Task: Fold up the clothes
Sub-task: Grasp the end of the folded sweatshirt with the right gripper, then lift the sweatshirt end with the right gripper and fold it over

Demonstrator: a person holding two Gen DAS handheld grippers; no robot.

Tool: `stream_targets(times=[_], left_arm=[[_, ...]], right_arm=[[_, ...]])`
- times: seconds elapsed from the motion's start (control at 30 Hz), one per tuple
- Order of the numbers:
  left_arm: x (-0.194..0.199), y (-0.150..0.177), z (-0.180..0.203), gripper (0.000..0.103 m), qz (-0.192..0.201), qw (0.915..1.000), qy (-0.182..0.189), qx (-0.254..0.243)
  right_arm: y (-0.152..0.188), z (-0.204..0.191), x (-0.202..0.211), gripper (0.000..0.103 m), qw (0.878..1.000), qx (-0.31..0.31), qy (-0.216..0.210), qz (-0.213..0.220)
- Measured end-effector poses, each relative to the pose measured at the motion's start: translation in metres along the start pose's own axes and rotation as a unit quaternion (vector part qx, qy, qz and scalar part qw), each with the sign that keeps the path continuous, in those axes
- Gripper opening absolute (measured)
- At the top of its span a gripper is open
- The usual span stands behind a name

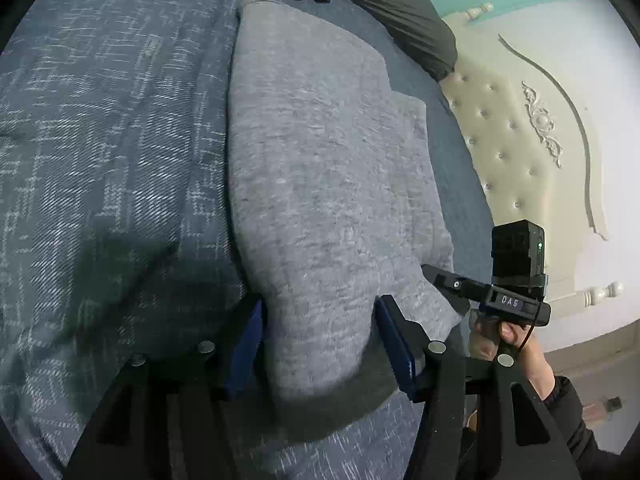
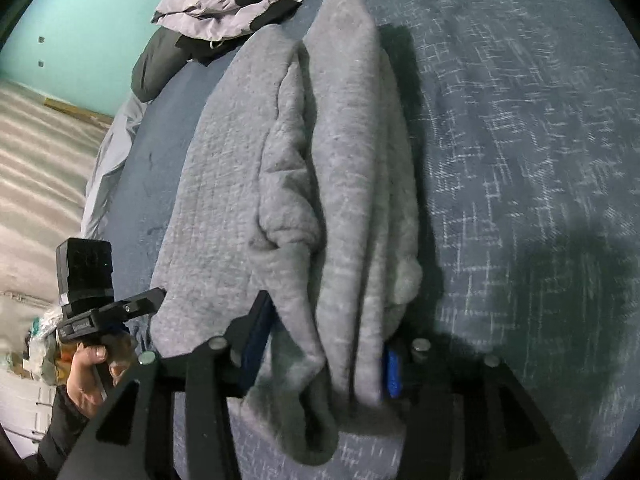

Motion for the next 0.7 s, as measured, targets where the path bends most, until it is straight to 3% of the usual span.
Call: stream_targets(times=[0.07, 0.17, 0.3, 0.4, 0.7], left_arm=[[-0.004, -0.006, 0.001, 0.063, 0.001, 1.0000, -0.008, -0.004], [-0.008, -0.008, 0.001, 0.063, 0.005, 0.9996, -0.024, -0.011], [-0.001, 0.001, 0.008, 0.050, 0.018, 0.9987, -0.038, -0.028], [0.012, 0.002, 0.021, 0.046, 0.034, 0.9972, -0.050, -0.043], [0.072, 0.010, 0.081, 0.044, 0.075, 0.9925, -0.059, -0.077]], right_arm=[[-0.001, -0.001, -0.005, 0.050, 1.000, 0.014, 0.006, -0.004], [0.005, 0.003, 0.001, 0.039, 0.999, 0.033, 0.013, -0.005], [0.006, -0.004, 0.002, 0.026, 0.998, 0.053, 0.031, 0.000], [0.005, -0.015, 0.010, 0.023, 0.996, 0.078, 0.047, 0.011], [0.004, -0.059, 0.082, 0.021, 0.991, 0.115, 0.015, 0.064]])
Point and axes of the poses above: each gripper's, at about its wrist camera, not at the fingertips, and x roughly against the way its jaws point, z to its right, y to its underside, the point moved 9 cm from there along -x, roughly the way its jaws point, and after that the axes turned 15 degrees about -z, right-handed, at the moved point
